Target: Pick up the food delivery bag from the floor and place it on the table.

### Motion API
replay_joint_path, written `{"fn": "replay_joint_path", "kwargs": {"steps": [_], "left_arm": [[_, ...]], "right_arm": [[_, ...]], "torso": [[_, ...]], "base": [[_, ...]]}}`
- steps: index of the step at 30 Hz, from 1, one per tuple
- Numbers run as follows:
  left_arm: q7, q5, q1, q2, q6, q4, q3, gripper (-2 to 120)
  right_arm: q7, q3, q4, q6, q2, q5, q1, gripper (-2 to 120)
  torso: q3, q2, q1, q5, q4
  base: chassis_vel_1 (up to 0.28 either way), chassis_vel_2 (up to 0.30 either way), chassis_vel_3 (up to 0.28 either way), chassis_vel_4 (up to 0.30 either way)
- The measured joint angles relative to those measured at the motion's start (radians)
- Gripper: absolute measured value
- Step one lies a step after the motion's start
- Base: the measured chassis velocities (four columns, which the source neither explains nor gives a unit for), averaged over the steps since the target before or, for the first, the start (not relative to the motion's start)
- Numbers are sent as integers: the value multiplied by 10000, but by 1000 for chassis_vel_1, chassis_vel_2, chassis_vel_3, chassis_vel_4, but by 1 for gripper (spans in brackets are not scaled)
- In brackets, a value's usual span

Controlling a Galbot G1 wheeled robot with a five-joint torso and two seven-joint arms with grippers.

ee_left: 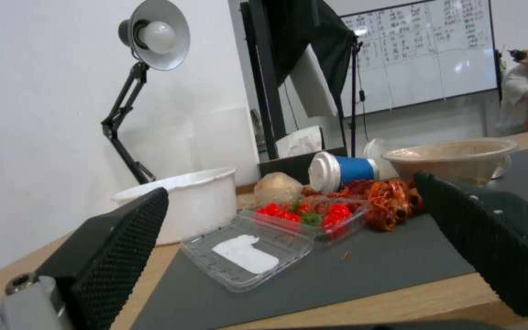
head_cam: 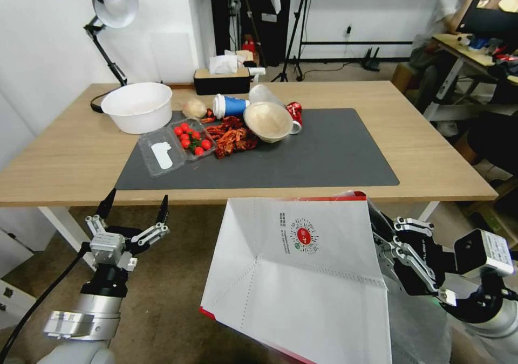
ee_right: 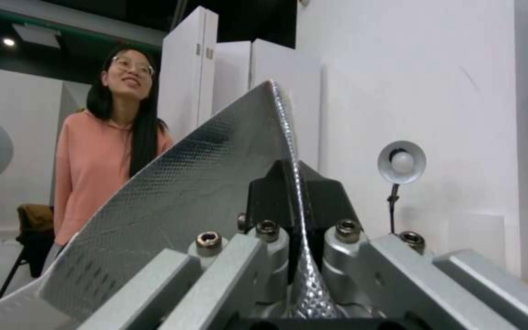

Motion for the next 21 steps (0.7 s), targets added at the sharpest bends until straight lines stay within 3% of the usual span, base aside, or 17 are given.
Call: {"fn": "replay_joint_path", "kwargs": {"steps": [9, 21], "left_arm": [[-148, 8, 4, 10, -20, 46, 1, 100], [-189, 74, -10, 4, -23, 41, 13, 100]], "right_arm": [[150, -124, 13, 6, -12, 126, 85, 0], [1308, -115, 369, 128, -341, 931, 460, 0]], "torso": [[-17, -31, -13, 0, 0], [-32, -57, -23, 0, 1]], "base": [[0, 0, 0, 0], [0, 0, 0, 0]]}}
